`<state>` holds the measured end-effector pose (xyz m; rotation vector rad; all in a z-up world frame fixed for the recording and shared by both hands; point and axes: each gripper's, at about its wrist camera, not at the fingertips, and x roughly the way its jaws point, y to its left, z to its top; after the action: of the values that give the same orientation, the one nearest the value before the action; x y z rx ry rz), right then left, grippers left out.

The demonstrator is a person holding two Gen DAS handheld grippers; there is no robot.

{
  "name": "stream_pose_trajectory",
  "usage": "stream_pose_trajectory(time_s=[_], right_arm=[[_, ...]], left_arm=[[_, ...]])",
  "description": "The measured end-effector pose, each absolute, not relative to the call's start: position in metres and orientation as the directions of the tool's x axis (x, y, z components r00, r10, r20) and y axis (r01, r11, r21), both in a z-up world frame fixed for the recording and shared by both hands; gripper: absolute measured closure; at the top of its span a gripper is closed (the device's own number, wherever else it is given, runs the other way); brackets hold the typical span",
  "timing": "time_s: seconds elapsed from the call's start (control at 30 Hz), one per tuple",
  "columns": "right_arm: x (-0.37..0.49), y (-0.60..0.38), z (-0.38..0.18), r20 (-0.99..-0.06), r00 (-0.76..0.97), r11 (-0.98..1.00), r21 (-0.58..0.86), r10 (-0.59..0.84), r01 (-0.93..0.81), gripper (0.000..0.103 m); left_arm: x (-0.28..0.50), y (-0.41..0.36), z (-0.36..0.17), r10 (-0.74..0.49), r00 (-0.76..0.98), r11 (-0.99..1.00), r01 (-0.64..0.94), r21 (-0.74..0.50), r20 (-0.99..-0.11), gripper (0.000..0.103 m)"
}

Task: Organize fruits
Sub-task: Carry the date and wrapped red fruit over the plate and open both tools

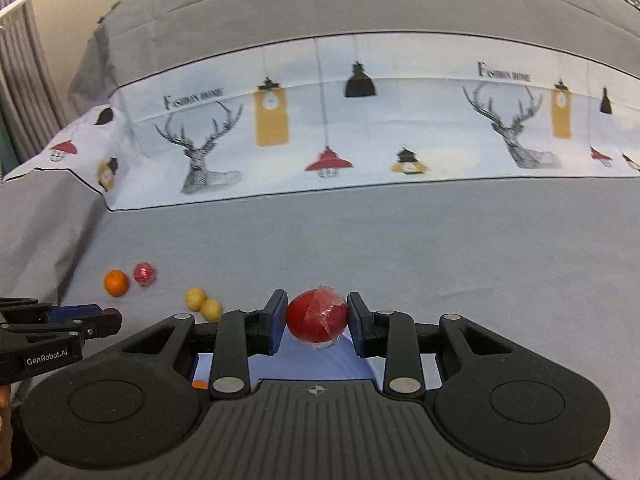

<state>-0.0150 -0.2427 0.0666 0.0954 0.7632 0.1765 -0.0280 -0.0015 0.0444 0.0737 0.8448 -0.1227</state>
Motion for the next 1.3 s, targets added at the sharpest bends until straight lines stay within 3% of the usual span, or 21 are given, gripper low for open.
stream_pose_trajectory(time_s=[0.43, 0.73, 1.3], right_arm=[[-0.012, -0.238, 0.051, -0.741, 0.652, 0.985, 0.078, 0.161, -0.155, 0.069], [-0.004, -0.23, 0.043, -0.764, 0.627, 0.983, 0.054, 0.153, -0.175, 0.069], [0.001, -0.225, 0.038, -0.78, 0.607, 0.981, 0.044, 0.153, -0.19, 0.069]], left_arm=[[-0.022, -0.022, 0.029, -0.149, 0.617, 0.974, 0.226, -0.007, -0.773, 0.079], [-0.03, -0.051, 0.019, -0.252, 0.574, 0.928, 0.371, -0.027, -0.779, 0.078], [-0.027, -0.06, 0.009, -0.279, 0.54, 0.908, 0.418, -0.035, -0.794, 0.079]])
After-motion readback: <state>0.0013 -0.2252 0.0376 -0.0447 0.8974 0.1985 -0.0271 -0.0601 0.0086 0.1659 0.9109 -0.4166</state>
